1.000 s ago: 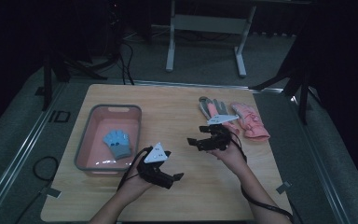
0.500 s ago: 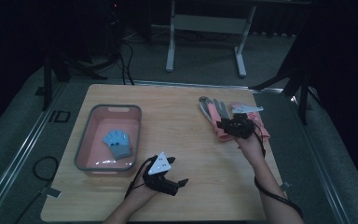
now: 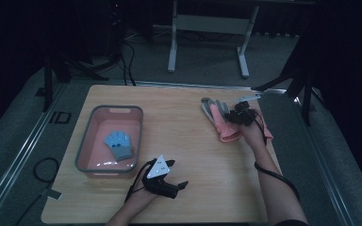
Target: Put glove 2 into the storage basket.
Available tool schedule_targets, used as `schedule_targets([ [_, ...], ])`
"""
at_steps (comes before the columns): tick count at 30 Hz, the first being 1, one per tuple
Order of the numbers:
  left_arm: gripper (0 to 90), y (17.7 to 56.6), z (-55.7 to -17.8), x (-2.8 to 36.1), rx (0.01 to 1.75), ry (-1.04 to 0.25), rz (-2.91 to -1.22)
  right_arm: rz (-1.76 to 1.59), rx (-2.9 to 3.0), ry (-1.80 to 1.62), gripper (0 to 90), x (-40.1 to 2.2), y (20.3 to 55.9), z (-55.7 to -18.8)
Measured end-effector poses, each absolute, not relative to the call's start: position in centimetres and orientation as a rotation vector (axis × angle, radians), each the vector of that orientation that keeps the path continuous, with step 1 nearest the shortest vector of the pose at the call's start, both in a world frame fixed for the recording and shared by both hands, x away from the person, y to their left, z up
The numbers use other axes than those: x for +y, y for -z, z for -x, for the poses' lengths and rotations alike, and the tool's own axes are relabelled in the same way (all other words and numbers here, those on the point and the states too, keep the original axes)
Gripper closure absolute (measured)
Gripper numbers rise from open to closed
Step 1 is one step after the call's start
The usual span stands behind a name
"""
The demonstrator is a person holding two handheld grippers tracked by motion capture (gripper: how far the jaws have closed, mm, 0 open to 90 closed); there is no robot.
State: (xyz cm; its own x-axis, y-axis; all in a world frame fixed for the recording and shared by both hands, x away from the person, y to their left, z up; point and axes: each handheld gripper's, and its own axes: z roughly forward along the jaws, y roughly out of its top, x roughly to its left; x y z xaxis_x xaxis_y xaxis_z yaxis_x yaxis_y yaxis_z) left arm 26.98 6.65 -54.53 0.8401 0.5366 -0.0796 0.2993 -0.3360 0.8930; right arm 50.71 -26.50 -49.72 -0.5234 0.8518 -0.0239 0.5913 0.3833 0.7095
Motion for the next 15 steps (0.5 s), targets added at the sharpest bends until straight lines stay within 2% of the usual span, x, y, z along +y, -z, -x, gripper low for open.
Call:
schedule_targets([
  [6, 9.4, 54.8, -26.9, 6.6, 0.617, -0.272, -1.955, -1.286, 2.301, -0.885, 62.8, -25.9, 51.6, -52.0],
  [11, 9.4, 55.0, -27.1, 6.7, 0.628, -0.268, -1.946, -1.32, 2.313, -0.866, 66.6, -25.8, 52.5, -52.2],
  [15, 9.4, 55.2, -27.1, 6.7, 0.63, -0.262, -1.949, -1.296, 2.311, -0.821, 77.1, -25.6, 52.9, -52.3],
])
